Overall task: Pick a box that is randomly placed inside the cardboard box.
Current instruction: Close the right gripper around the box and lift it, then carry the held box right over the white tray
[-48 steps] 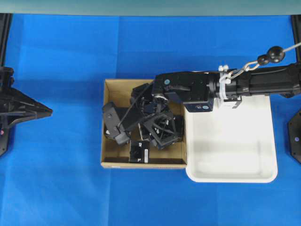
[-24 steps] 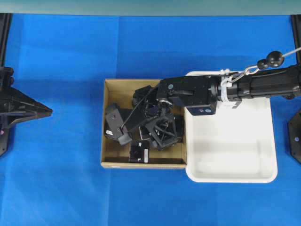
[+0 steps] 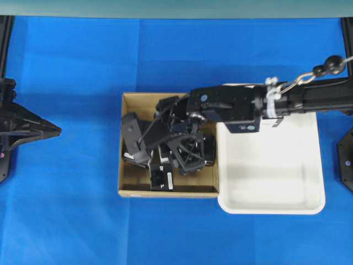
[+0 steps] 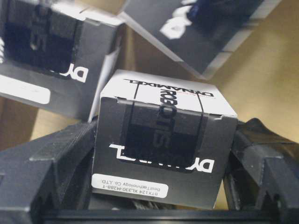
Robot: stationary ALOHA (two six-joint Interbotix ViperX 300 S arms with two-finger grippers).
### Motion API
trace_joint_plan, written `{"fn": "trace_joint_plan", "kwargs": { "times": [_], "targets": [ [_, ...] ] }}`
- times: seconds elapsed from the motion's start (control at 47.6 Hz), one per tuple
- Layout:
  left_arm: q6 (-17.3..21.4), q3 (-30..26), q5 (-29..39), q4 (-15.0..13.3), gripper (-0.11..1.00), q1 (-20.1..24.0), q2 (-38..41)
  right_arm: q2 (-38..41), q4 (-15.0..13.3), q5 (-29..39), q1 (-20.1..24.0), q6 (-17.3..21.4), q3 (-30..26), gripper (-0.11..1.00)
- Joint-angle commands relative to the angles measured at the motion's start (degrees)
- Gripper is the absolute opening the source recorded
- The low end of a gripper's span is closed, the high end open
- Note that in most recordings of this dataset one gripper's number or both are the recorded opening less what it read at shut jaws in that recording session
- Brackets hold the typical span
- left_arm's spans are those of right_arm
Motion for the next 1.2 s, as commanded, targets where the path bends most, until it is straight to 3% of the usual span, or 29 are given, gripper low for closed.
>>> {"fn": "trace_joint_plan", "kwargs": {
  "times": [0.0, 0.252, 0.483, 0.693, 1.176],
  "targets": [
    [0.00, -0.62, -0.18, 0.18, -0.07, 0.35, 0.44, -2.64, -0.18, 0.35, -0.88, 1.05, -1.32, 0.77],
    [0.00, -0.53, -0.09, 0.18, -0.07, 0.97, 0.44, -12.30, -0.09, 4.92, -3.52, 5.27, -1.76, 0.77],
    [-0.09, -0.70, -0.18, 0.09, -0.07, 0.97, 0.09, -22.32, -0.09, 10.55, -5.62, 7.65, 1.23, 0.77],
    [-0.09, -0.62, -0.09, 0.18, -0.07, 0.97, 0.18, -28.92, -0.09, 13.18, -5.71, 9.05, 6.42, 0.77],
    [-0.09, -0.53, -0.09, 0.18, -0.07, 0.97, 0.26, -35.51, -1.67, 12.83, -6.94, 10.02, 19.25, 0.77]
  ]
}}
